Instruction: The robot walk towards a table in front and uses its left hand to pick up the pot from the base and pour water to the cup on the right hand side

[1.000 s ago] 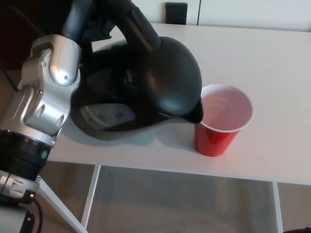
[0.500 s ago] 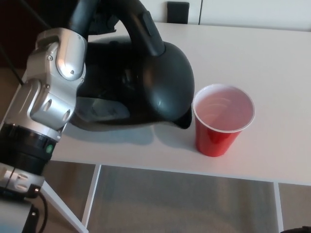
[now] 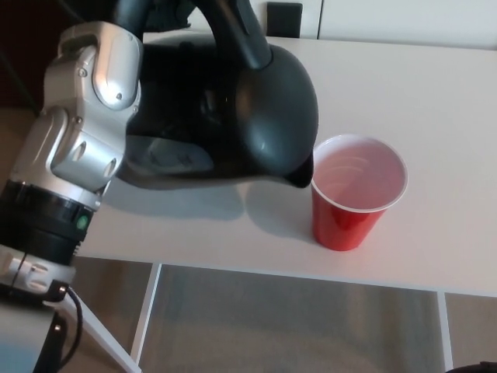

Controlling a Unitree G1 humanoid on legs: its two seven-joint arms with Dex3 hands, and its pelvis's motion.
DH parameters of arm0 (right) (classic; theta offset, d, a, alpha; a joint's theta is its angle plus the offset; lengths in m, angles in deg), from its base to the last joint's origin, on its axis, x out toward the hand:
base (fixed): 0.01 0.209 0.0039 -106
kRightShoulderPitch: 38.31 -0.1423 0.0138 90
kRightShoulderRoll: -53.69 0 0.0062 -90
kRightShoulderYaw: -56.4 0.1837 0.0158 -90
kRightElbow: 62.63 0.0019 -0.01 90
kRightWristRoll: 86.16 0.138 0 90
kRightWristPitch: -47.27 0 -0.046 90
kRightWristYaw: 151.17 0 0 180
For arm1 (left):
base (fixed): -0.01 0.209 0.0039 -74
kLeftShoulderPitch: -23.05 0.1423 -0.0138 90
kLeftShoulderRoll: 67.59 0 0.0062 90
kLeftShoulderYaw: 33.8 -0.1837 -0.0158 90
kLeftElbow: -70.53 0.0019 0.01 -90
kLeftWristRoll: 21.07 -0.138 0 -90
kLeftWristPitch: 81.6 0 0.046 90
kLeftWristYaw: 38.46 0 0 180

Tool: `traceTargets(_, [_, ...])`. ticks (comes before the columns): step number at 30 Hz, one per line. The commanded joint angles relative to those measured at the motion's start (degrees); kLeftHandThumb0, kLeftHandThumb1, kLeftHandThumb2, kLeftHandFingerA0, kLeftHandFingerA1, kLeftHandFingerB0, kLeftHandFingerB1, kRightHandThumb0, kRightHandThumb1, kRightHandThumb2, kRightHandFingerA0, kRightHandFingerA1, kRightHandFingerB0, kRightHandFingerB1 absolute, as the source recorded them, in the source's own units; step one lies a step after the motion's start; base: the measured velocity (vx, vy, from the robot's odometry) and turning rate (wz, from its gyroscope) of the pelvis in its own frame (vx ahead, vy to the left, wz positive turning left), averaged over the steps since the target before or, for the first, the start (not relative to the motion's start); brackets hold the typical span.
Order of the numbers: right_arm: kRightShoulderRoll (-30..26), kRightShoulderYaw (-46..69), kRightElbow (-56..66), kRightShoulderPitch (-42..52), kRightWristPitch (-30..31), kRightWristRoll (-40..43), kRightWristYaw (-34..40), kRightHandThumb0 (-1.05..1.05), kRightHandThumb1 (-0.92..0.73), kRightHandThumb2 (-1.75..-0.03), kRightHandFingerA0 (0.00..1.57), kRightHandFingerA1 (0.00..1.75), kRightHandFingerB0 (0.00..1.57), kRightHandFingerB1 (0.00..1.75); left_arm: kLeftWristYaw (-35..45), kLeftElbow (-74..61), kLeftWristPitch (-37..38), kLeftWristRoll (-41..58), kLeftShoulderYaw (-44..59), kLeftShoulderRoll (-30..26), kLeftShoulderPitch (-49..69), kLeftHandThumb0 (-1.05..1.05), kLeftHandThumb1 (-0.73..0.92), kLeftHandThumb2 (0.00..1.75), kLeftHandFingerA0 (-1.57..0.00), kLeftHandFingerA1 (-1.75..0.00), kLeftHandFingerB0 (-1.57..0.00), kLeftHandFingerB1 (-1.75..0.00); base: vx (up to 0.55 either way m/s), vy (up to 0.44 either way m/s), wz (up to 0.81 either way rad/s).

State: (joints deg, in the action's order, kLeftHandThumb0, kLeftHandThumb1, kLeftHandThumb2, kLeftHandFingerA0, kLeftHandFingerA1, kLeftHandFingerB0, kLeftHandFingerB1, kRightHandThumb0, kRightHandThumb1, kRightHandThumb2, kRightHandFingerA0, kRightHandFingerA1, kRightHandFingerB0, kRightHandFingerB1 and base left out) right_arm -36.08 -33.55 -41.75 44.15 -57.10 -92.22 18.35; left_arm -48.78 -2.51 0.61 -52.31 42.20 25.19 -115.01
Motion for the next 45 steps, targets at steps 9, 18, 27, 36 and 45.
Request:
traceTargets(9, [-1.02, -0.13, -0.26, -0.21, 0.35, -0.71, 0.01, -0.64, -0.47, -0.54, 0.93, 0.60, 0.66, 0.54, -0.83, 0.46, -0.93, -1.38, 1.85, -0.40, -4.67, -0.19, 0.77, 0.63, -0.97, -1.50, -0.76, -1.05, 0.00, 0.000, 0.00])
traceTargets(18, [-0.82, -0.66, 0.05, -0.52, 0.89, -1.18, 0.59, -0.63, -0.48, -0.55, 0.93, 0.61, 0.66, 0.55, -3.63, 2.71, 1.62, -5.03, -1.23, 0.12, -6.18, -0.19, 0.67, 0.57, -0.76, -1.75, -0.65, -1.25, 0.00, 0.000, 0.00])
traceTargets(27, [-0.76, -0.87, 0.25, -0.99, 0.64, -1.21, 0.60, -0.65, -0.48, -0.54, 0.95, 0.60, 0.67, 0.54, -6.85, 4.62, 2.68, -8.56, -5.12, 0.75, -7.67, -0.31, 0.46, 0.81, -1.12, -1.40, -0.80, -0.86, 0.00, 0.000, 0.00])
traceTargets(36, [-0.74, -0.85, 0.37, -1.14, 0.47, -1.00, 0.20, -0.65, -0.48, -0.55, 0.94, 0.61, 0.66, 0.55, -8.42, 5.45, 1.48, -10.75, -6.24, 1.17, -9.11, -0.28, 0.63, 0.58, -0.83, -1.74, -0.79, -0.69, 0.00, 0.000, 0.00])
traceTargets(45, [-0.90, -1.15, 0.19, -0.79, 0.12, -1.24, 0.11, -0.68, -0.47, -0.55, 0.96, 0.61, 0.66, 0.55, -6.68, 3.74, 0.63, -11.22, -5.73, 0.41, -8.61, -0.23, 0.60, 0.57, -0.81, -1.75, -0.74, -1.02, 0.00, 0.000, 0.00])
